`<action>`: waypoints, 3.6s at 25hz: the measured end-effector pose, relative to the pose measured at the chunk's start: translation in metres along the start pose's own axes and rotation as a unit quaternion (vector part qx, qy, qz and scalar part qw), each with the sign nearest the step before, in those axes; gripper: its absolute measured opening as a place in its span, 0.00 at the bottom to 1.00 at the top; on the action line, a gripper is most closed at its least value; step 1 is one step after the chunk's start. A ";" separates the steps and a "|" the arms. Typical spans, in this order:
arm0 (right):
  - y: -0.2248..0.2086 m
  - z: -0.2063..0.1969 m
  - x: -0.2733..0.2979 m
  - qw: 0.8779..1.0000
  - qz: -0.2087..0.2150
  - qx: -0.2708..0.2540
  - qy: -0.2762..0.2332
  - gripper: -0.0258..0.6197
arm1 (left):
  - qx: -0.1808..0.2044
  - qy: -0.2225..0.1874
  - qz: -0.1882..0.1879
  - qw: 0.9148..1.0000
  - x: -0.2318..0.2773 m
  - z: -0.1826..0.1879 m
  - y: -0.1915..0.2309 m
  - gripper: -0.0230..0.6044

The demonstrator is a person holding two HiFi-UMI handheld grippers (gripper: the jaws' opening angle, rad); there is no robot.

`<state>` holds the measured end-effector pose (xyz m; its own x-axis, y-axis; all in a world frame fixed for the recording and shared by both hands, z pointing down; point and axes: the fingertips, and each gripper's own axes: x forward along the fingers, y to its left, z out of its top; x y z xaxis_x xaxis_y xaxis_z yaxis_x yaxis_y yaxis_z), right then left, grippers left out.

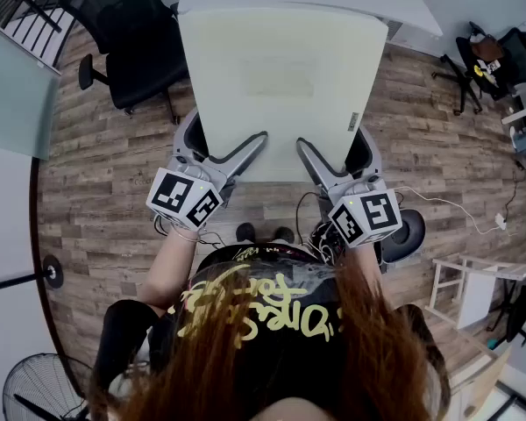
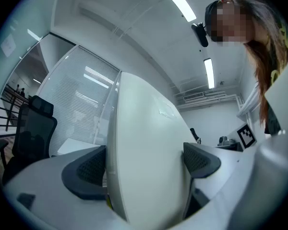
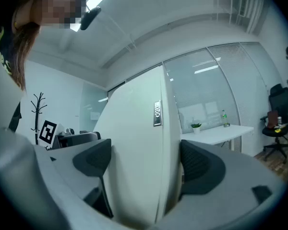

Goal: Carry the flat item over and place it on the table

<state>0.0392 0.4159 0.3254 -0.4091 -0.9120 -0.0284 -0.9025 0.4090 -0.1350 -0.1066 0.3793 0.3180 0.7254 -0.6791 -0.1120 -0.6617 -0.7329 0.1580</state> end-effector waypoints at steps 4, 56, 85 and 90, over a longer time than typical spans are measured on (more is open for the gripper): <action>0.003 0.001 0.001 1.000 -0.003 -0.002 -0.002 0.71 | -0.004 -0.001 0.001 1.000 -0.001 0.004 0.002 0.83; 0.049 -0.013 0.049 1.000 -0.010 -0.001 -0.009 0.71 | -0.001 0.001 -0.014 1.000 -0.027 0.011 0.064 0.83; -0.165 0.022 0.234 0.999 0.031 -0.007 -0.009 0.71 | 0.020 -0.017 0.021 0.999 0.227 0.010 0.162 0.83; -0.181 0.021 0.246 0.999 0.033 -0.001 -0.008 0.71 | 0.018 -0.011 0.025 0.999 0.245 0.008 0.169 0.83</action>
<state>0.1044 0.1168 0.3216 -0.4654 -0.8835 -0.0528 -0.8739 0.4682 -0.1309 -0.0421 0.0890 0.3098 0.6871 -0.7155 -0.1264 -0.7040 -0.6986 0.1277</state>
